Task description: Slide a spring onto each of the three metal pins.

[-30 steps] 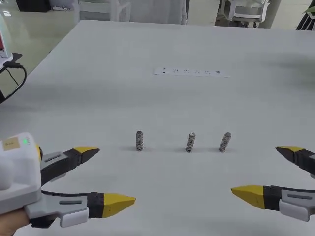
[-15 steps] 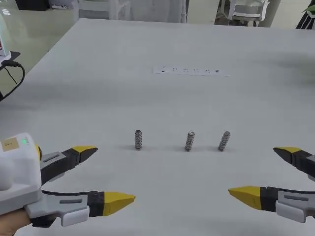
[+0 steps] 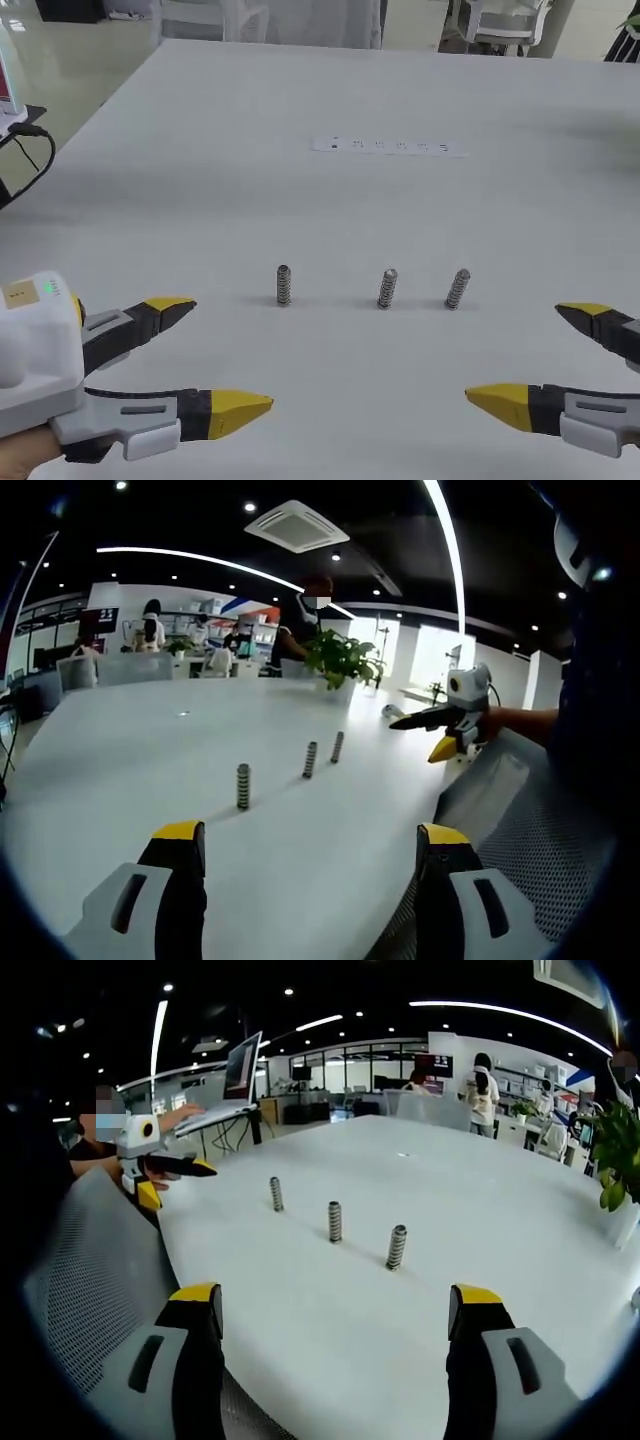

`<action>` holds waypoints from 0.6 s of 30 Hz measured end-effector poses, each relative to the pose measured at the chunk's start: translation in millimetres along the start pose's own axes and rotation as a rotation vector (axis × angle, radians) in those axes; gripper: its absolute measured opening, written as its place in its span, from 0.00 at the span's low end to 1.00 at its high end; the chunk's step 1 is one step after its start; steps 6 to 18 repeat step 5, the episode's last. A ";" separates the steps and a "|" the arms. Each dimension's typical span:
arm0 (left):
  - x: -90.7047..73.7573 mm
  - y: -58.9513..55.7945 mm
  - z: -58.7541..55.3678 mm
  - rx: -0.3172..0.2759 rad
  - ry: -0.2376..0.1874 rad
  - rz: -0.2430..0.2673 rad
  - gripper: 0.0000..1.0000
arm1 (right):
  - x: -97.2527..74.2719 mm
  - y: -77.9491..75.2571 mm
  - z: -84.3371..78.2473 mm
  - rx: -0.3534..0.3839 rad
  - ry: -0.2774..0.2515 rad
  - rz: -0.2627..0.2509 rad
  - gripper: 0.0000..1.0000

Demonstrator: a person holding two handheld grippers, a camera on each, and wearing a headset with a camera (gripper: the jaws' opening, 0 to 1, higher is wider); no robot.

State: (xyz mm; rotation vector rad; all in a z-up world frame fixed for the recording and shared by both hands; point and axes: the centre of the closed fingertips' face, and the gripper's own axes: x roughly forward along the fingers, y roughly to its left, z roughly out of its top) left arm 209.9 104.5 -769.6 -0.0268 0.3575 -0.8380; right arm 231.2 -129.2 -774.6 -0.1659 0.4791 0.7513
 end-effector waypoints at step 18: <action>-0.4 -1.6 -1.0 0.004 0.007 -0.002 0.83 | -0.4 0.6 -0.5 0.003 -0.001 0.001 0.94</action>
